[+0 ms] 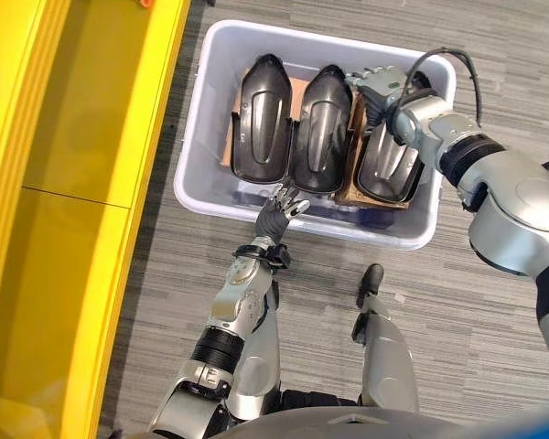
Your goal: Move parts from the plastic box to the shelf.
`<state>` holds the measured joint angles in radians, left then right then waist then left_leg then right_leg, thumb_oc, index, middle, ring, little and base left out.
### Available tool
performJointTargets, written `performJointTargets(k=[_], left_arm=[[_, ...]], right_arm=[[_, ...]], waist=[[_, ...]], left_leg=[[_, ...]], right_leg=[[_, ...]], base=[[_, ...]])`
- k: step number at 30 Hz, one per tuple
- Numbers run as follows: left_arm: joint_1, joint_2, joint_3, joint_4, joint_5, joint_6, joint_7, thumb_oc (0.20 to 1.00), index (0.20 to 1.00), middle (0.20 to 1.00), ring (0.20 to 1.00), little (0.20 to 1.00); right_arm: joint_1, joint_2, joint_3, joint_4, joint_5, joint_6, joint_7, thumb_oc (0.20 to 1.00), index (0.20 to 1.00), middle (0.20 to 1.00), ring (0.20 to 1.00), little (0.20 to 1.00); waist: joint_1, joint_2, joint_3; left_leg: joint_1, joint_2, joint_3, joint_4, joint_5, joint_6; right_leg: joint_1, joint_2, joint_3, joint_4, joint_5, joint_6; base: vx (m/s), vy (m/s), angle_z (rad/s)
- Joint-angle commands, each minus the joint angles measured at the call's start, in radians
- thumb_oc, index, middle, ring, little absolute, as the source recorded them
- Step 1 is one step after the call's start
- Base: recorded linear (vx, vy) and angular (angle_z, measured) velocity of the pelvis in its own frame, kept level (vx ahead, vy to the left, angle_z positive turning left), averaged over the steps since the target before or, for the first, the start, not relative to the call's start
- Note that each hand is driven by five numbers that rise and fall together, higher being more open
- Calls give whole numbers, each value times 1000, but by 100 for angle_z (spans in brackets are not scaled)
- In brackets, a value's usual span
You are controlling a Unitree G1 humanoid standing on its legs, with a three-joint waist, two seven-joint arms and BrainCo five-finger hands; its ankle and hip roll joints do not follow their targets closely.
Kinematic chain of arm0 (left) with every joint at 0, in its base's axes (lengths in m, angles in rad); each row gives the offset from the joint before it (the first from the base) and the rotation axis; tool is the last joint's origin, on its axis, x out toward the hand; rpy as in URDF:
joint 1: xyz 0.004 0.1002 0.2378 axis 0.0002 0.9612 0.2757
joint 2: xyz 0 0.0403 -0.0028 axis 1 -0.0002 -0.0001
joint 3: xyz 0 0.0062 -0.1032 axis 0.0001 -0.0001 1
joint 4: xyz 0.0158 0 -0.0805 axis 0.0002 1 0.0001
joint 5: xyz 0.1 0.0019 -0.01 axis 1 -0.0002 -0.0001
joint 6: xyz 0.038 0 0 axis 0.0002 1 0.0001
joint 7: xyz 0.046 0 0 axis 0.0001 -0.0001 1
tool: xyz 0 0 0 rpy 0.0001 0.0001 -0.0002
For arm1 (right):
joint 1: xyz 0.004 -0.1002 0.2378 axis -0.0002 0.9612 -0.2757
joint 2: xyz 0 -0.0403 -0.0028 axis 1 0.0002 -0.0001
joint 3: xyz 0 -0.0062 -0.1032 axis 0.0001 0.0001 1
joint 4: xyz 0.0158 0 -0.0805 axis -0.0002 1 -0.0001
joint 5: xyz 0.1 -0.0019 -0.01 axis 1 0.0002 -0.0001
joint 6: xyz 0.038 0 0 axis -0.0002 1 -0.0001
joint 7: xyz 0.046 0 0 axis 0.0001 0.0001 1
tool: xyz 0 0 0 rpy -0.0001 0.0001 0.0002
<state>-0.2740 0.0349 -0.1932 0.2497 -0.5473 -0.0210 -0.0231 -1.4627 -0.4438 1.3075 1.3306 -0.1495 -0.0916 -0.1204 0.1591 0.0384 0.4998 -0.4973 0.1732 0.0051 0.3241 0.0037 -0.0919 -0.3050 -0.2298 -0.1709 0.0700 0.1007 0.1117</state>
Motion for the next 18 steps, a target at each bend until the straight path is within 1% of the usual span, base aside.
performJointTargets(k=[1, 2, 6, 9, 18], left_arm=[[-20, -54, -44, -77, -4, -39, -21, 1000, 1000, 1000, 1000, 1000], [-26, -59, -45, -68, -6, -36, -25, 1000, 1000, 1000, 1000, 1000], [-32, -74, -45, -54, -13, -35, -32, 1000, 1000, 1000, 1000, 1000], [-30, -87, -38, -52, -18, -38, -33, 1000, 1000, 1000, 1000, 1000], [-23, -92, -45, -52, -28, -49, -30, 1000, 1000, 1000, 1000, 1000]], right_arm=[[-109, -21, 36, 63, 20, -13, -30, 1000, 1000, 1000, 1000, 1000], [-99, -28, 36, 90, 17, -14, -39, 1000, 1000, 1000, 1000, 1000], [-101, -57, 26, 108, 32, -22, -67, 1000, 1000, 1000, 1000, 1000], [-102, -71, 7, 115, 48, -26, -87, 1000, 1000, 1000, 1000, 1000], [-69, -79, -16, 145, 58, -28, -93, 1000, 1000, 1000, 1000, 1000]], waist=[[36, 55, 20], [41, 66, 20], [40, 80, 20], [39, 87, 20], [41, 99, 20]], left_leg=[[-16, 102, -53, -45, 39, -38], [-28, 102, -56, -41, 40, -36], [-45, 100, -56, -37, 44, -33], [-60, 101, -60, -28, 45, -32], [-104, 97, -67, -13, 45, -32]], right_leg=[[62, -21, 25, 25, 6, -83], [57, -23, 21, 25, 7, -83], [49, -25, 20, 24, 7, -82], [39, -27, 21, 26, 8, -81], [10, -34, 18, 31, 11, -82]], base=[[-13, 44, 12], [-14, 51, 8], [-10, 31, 3], [-13, 28, 4], [-4, 16, 2]])
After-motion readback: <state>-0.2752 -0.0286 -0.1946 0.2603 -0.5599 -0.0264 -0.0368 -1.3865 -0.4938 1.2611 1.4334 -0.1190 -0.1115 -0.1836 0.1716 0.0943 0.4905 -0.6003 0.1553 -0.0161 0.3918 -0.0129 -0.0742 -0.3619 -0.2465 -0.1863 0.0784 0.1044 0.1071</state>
